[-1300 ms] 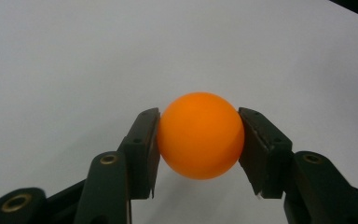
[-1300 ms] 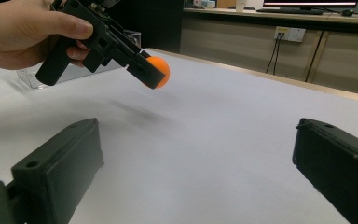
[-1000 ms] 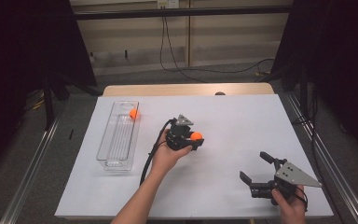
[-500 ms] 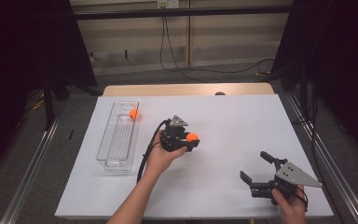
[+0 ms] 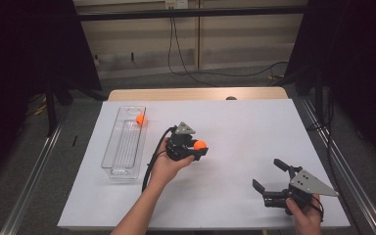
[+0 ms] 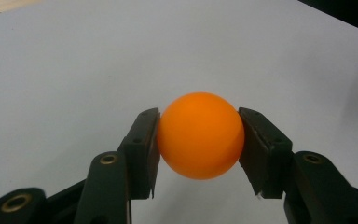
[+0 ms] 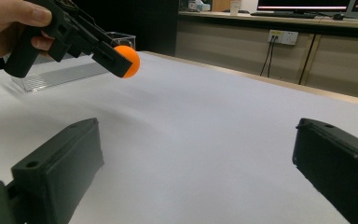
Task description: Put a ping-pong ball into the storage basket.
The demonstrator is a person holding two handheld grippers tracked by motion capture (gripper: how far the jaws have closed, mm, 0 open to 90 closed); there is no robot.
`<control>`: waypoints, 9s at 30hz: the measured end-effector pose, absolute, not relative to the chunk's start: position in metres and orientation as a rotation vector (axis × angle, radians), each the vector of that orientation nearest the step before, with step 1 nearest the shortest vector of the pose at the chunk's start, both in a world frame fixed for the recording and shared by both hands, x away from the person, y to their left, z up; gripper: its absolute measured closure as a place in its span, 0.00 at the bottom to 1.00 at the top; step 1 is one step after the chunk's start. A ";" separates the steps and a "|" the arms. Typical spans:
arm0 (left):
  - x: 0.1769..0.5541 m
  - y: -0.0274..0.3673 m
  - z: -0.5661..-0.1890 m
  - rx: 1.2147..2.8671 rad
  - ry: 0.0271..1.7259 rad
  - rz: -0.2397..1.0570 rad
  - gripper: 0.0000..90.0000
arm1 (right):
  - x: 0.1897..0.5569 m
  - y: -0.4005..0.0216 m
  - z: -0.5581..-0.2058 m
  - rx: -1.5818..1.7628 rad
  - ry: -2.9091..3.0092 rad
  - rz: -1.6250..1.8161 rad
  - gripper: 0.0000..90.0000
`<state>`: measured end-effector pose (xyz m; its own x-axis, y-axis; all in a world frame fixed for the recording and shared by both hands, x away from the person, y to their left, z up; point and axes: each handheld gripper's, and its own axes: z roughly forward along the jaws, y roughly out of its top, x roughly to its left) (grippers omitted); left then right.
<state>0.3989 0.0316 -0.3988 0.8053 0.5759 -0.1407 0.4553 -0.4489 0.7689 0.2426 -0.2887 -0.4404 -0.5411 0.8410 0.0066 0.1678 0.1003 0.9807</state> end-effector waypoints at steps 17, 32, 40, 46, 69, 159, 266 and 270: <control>0.399 0.046 -0.403 2.130 0.803 0.150 0.57 | 0.242 -0.289 -0.440 0.980 1.801 1.475 0.01; 0.400 0.061 -0.403 2.124 0.825 0.149 0.57 | 0.242 -0.289 -0.440 0.987 1.795 1.472 0.01; 0.400 0.067 -0.402 2.117 0.836 0.143 0.57 | 0.242 -0.289 -0.440 0.986 1.802 1.474 0.01; 0.402 0.073 -0.401 2.116 0.849 0.140 0.57 | 0.242 -0.289 -0.440 0.984 1.802 1.471 0.01; 0.405 0.089 -0.394 2.085 0.887 0.154 0.57 | 0.242 -0.288 -0.440 0.981 1.804 1.475 0.01; 0.413 0.147 -0.373 2.023 0.993 0.246 0.57 | 0.241 -0.288 -0.439 0.977 1.808 1.480 0.01; 0.419 0.191 -0.372 2.006 1.128 0.366 0.56 | 0.241 -0.288 -0.440 0.975 1.812 1.478 0.01; 0.418 0.192 -0.372 1.998 1.138 0.376 0.56 | 0.240 -0.289 -0.439 0.978 1.809 1.479 0.01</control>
